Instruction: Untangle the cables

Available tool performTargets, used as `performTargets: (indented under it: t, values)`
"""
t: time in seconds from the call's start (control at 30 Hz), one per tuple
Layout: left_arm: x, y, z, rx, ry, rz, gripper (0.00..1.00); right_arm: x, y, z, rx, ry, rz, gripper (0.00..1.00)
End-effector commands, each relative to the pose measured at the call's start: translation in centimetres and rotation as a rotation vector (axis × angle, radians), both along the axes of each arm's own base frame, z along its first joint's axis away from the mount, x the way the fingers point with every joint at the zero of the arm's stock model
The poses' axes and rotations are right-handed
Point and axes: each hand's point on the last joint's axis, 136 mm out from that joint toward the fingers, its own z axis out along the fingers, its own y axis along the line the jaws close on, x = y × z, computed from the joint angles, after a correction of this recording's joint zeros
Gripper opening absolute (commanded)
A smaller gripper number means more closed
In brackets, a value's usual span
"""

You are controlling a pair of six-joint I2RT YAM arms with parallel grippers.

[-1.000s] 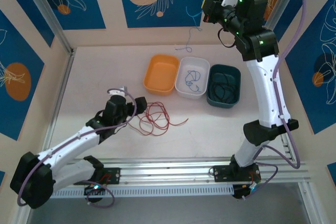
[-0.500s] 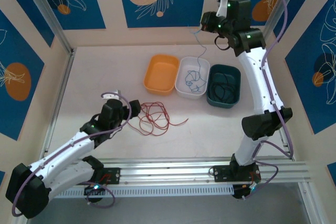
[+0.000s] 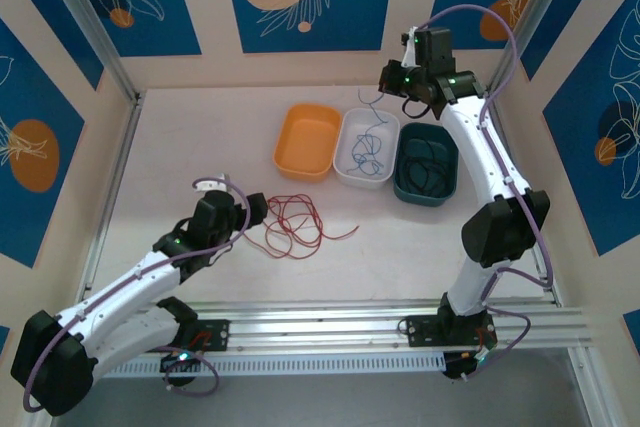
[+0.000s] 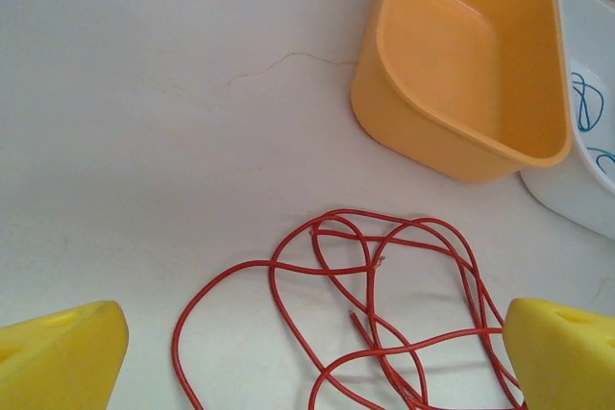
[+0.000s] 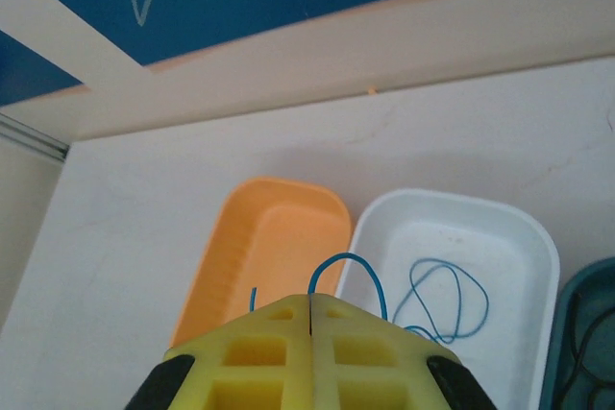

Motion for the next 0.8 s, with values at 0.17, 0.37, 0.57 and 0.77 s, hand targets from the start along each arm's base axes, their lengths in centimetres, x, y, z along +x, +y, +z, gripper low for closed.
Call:
performTargets:
  t: [0.17, 0.37, 0.57, 0.77]
  values:
    - [-0.3, 0.7, -1.3, 0.013, 0.037, 0.029, 1.00, -0.8, -0.3, -6.7, -0.079, 0.156, -0.032, 0.00]
    - [-0.3, 0.6, -1.7, 0.008, 0.048, 0.030, 1.00, -0.3, 0.2, -11.2, -0.153, 0.250, -0.022, 0.00]
    - [-0.1, 0.5, -2.1, 0.010, 0.057, 0.029, 1.00, 0.6, 0.9, -15.0, -0.230, 0.329, -0.006, 0.00]
    - [-0.1, 0.3, -2.4, 0.011, 0.066, 0.024, 1.00, 1.6, 1.0, -17.6, -0.295, 0.368, -0.008, 0.02]
